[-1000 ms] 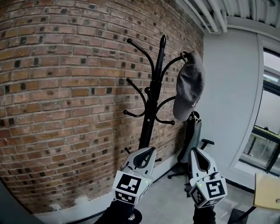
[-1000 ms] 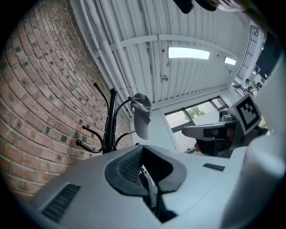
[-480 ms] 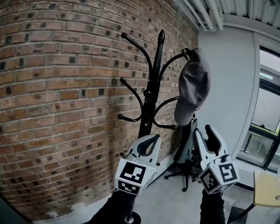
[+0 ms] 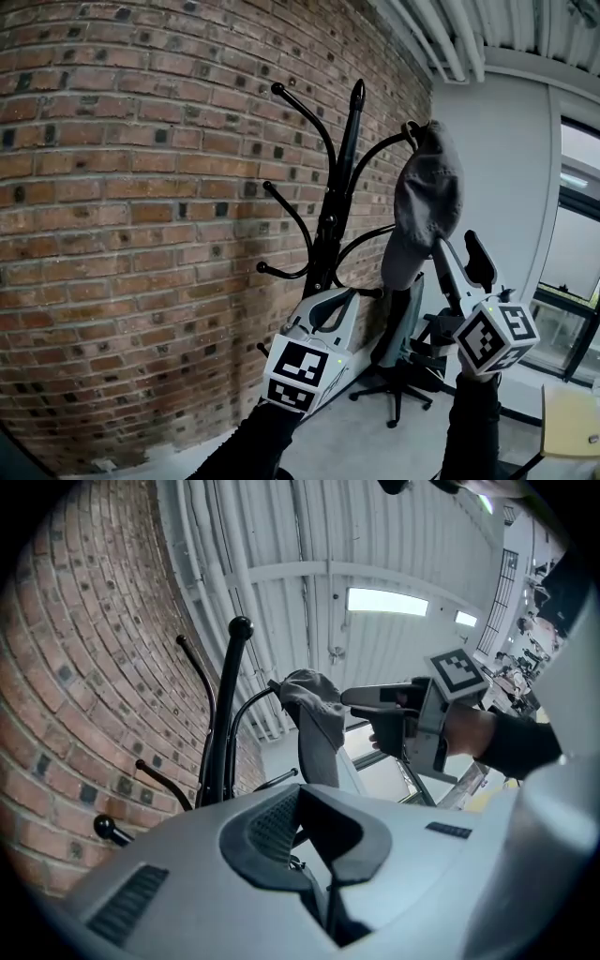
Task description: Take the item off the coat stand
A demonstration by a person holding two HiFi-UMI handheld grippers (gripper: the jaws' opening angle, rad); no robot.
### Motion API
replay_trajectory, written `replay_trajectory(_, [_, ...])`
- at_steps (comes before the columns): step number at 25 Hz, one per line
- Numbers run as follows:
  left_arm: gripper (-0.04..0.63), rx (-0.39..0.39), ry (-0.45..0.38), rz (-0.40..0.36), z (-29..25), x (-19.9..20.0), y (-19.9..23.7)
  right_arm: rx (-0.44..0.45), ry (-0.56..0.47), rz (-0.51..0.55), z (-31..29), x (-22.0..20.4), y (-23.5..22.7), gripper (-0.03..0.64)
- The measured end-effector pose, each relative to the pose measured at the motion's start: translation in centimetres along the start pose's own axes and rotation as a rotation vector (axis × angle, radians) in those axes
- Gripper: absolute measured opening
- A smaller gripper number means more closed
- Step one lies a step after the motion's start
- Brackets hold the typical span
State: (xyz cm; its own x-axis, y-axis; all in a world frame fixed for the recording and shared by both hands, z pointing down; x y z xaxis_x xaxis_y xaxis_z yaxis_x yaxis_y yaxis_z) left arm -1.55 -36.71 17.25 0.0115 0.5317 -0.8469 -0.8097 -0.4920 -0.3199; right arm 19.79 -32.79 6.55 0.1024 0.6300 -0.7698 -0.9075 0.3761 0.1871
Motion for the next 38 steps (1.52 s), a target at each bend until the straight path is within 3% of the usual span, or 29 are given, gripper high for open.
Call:
replay_trajectory(7, [0.007,0.0,-0.022,-0.025,-1.5,1.1,1.0,0.026,0.003,-0.005,-2.2,-0.6,-0.4,0.267])
replay_trajectory(13, [0.008,0.018,-0.028,-0.037,-1.7,0.3,1.5,-0.003,0.003,-0.026,-3.3,-0.7,-1.0,0.261])
replay_trajectory(14, [0.008,0.024,-0.029,-0.039,-1.6,0.1,1.6,-0.014,0.001,-0.018,-3.3,-0.6,-1.0,0.239])
replay_trajectory(17, [0.008,0.031,-0.031,-0.029,-1.6,-0.1,2.1,-0.042,-0.003,0.005,-3.5,-0.5,-1.2,0.077])
replay_trajectory(20, [0.008,0.037,-0.032,-0.026,-1.6,-0.1,2.5,-0.039,-0.006,0.016,-3.8,-0.2,-1.3,0.034])
replay_trajectory(38, [0.008,0.0,-0.034,-0.04,-3.5,0.3,2.2,-0.103,-0.275,0.034,-3.0,5.0,-2.6,0.025])
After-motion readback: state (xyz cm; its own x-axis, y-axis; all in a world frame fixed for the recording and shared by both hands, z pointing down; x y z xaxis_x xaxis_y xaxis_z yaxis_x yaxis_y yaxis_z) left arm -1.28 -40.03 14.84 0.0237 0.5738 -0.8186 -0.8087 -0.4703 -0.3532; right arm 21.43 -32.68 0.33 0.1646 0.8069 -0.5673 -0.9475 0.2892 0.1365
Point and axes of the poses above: the fingertips, and each gripper's own axes: z backward along the fingers, y to its left, x out of its top, the point moved 9 cm from there along z, backward along the fingers, and after that the axes turned 3 degrees about -z, right-handed, at the moved point
